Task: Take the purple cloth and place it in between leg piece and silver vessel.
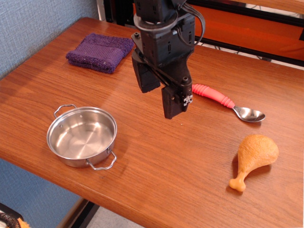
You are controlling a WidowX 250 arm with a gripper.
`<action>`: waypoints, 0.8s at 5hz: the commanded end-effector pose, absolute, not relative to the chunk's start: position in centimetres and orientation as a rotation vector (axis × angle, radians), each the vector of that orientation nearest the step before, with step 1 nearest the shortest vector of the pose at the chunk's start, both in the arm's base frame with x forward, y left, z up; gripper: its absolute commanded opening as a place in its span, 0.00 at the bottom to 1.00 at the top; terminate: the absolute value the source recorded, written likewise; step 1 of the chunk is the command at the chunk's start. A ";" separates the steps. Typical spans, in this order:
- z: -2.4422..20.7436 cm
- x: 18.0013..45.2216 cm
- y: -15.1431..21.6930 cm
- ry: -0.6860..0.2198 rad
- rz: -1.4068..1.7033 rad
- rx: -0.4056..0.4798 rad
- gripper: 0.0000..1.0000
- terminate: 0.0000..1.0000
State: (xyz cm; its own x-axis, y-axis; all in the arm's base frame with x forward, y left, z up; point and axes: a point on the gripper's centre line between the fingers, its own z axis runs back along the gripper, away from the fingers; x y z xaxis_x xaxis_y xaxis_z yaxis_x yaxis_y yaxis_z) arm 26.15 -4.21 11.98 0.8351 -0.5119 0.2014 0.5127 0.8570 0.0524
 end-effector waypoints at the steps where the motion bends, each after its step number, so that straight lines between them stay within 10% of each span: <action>1: 12.0 26.2 -4.2 -0.212 -0.542 -0.004 1.00 0.00; 4: 10.3 32.6 2.2 -0.170 -0.057 0.126 1.00 0.00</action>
State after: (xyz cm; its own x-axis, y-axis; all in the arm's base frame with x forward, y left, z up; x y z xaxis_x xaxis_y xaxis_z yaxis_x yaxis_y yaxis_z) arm 32.39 1.87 8.76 0.9913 -0.0638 0.1148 0.0489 0.9906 0.1276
